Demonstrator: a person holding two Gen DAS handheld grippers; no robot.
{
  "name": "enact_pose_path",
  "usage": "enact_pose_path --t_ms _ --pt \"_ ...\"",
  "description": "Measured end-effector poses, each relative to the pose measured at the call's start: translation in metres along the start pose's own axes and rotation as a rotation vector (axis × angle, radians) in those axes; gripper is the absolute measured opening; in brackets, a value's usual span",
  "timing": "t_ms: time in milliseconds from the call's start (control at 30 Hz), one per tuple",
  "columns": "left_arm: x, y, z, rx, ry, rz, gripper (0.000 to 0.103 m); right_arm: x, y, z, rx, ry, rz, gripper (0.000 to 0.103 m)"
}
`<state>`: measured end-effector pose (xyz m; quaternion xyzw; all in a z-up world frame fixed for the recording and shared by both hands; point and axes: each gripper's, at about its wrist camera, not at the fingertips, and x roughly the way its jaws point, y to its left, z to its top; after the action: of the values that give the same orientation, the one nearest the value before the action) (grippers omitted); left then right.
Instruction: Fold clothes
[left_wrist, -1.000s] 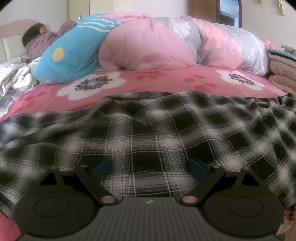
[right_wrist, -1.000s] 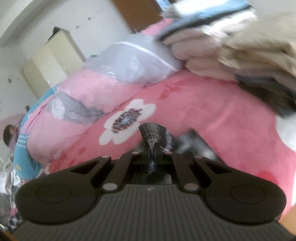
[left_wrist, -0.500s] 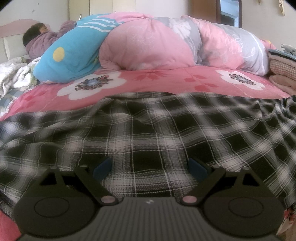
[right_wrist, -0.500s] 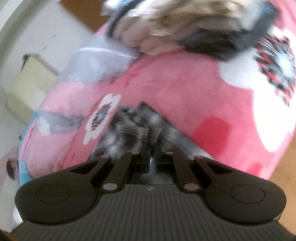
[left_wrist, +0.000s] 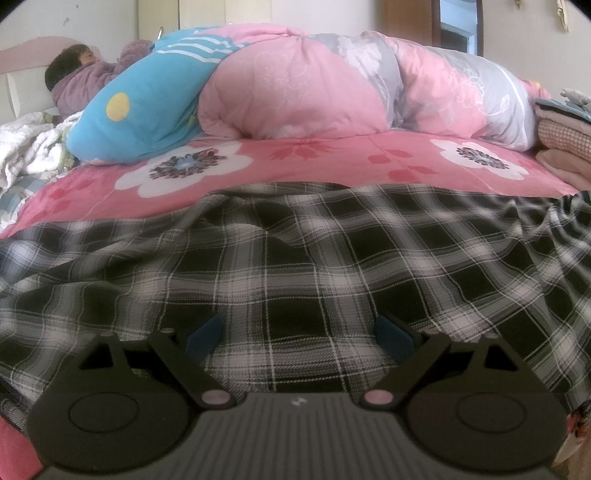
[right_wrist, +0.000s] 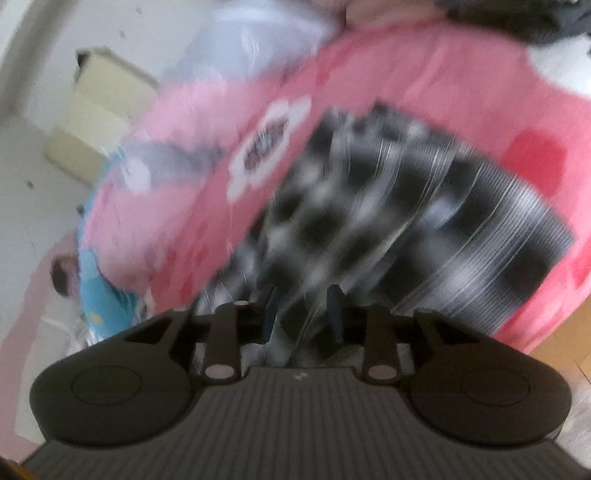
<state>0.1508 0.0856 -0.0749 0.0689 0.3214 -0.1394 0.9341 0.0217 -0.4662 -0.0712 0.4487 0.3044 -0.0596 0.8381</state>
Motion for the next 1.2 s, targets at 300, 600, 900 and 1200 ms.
enact_pose_path --t_ms 300,600,900,1200 --pt "-0.001 0.001 -0.001 -0.002 0.0 -0.001 0.092 0.017 -0.004 -0.003 0.068 -0.002 -0.028 0.025" --pt "-0.002 0.001 -0.001 -0.001 0.001 -0.002 0.092 -0.003 -0.012 -0.001 0.045 -0.051 0.018 0.0" --pt "-0.002 0.001 0.0 0.0 0.002 -0.003 0.092 -0.023 -0.027 -0.013 0.07 -0.09 0.014 0.0" --pt "-0.003 0.002 0.001 -0.004 0.004 -0.005 0.092 -0.033 -0.038 -0.025 0.048 -0.122 -0.086 0.0"
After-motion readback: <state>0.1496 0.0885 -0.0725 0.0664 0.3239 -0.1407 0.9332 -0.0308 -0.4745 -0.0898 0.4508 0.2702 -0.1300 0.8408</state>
